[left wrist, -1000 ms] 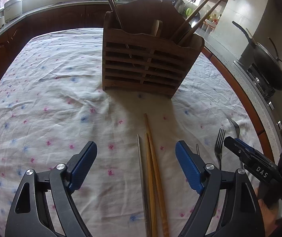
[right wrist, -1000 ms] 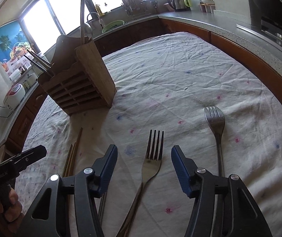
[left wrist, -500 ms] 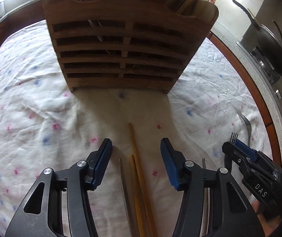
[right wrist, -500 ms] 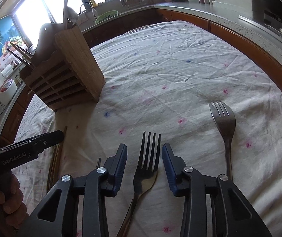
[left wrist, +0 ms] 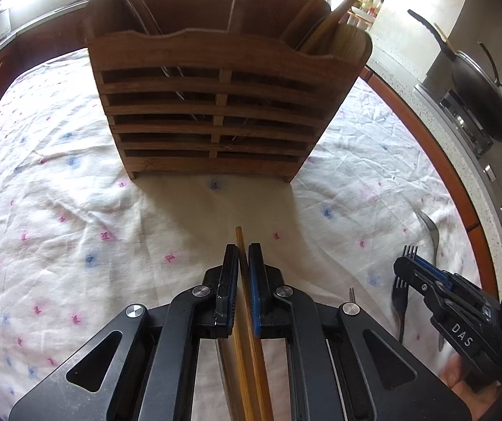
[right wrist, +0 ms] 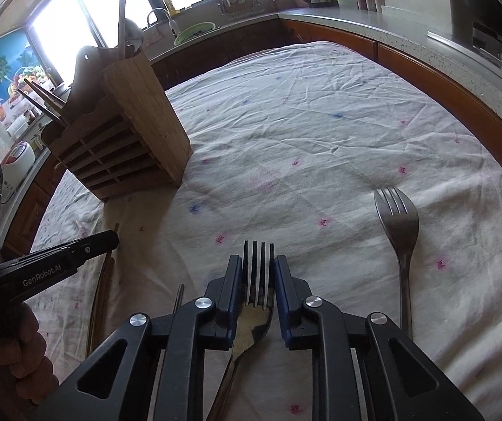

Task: Organize utensils
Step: 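Lift the fork and chopstick and carry both over the wooden holder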

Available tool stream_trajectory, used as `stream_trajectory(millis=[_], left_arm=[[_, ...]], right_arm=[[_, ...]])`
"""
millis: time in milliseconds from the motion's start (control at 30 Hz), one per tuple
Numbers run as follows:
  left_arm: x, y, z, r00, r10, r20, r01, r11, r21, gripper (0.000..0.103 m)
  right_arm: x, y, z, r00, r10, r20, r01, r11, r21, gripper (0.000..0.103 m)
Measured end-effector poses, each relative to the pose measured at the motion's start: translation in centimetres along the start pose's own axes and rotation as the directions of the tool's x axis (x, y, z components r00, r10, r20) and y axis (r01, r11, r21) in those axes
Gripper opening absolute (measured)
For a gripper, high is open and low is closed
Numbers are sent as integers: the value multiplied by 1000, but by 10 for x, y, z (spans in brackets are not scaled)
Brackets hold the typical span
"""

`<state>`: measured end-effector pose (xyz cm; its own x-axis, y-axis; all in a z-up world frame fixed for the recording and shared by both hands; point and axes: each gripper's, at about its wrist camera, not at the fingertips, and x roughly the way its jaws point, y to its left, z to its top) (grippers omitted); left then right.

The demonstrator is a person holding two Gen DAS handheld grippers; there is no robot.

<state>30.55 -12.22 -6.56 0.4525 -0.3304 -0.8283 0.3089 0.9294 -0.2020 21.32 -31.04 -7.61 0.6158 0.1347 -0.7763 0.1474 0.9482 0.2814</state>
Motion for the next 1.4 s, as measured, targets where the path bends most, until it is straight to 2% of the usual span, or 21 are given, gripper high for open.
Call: stream_trajectory(millis=[267,633,667,700,933,1400], left_arm=[[-60,13,-8,994,-46,98,51,997,-50,5],[-130,19,-27,971,-66,228,86,993,-78,5],[-136,19,-29,969,-69,238,90,993,-78,5],[-141,20,-31,967,-69,247,90,993,-78,5],[-166,24,-46,954,-70,290,101,991,-91,5],[-218,26,-50,905,-68,420,114,990,-84,4]], right_arm=[[-27,10,3,998,48,45,-47,999,-26,18],[-79,31,8,983,103,153,-91,992,-86,16],[-82,33,7,981,107,162,-93,992,-90,8],[-85,34,7,979,112,169,-97,991,-95,5],[-96,43,2,975,123,186,-100,987,-128,5],[-133,59,6,949,154,274,-105,977,-186,3]])
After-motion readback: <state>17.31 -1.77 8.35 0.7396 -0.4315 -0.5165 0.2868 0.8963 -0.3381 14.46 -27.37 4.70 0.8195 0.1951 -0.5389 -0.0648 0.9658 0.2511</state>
